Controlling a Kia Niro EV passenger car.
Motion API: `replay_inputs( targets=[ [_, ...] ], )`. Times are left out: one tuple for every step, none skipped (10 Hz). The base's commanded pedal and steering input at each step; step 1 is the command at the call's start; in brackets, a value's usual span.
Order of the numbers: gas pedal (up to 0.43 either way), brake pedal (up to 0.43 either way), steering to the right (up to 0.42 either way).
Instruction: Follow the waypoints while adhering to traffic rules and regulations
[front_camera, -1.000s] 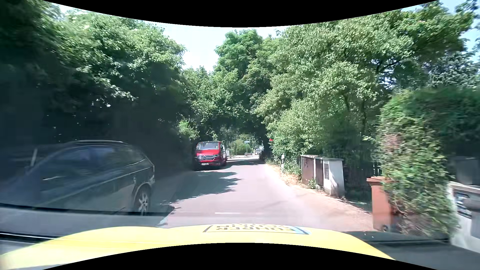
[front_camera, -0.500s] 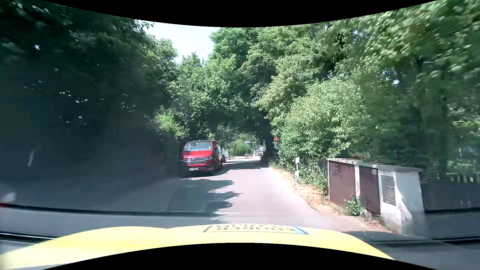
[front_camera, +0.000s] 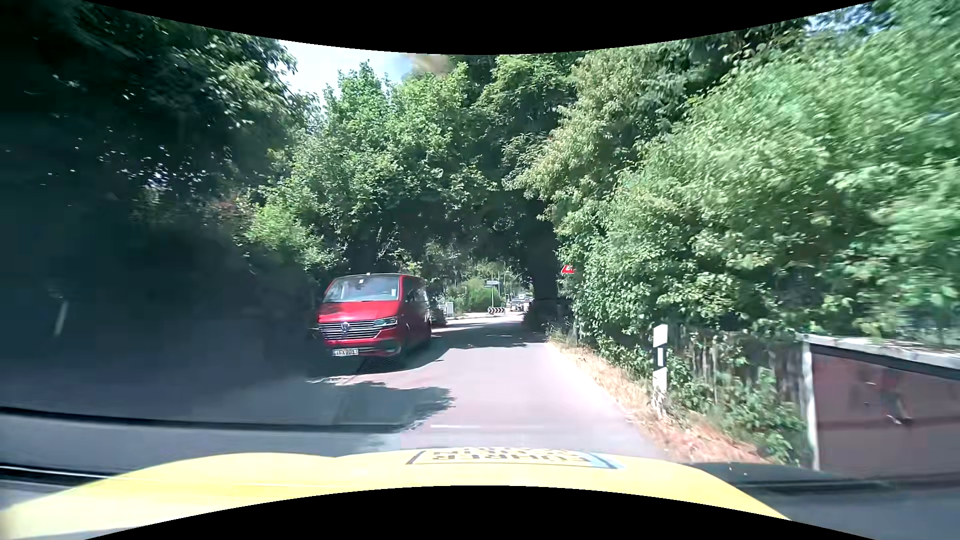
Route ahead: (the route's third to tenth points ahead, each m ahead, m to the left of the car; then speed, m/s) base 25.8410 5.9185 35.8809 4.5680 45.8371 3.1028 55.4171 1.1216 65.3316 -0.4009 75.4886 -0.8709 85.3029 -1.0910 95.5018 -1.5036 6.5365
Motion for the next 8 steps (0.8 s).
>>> replay_inputs(
  targets=[
    [0.059,0.000,0.006],
    [0.047,0.000,0.008],
    [0.047,0.000,0.009],
    [0.047,0.000,0.011],
    [0.047,0.000,0.012],
    [0.047,0.000,0.012],
    [0.047,0.000,0.011],
    [0.047,0.000,0.011]
  ],
)
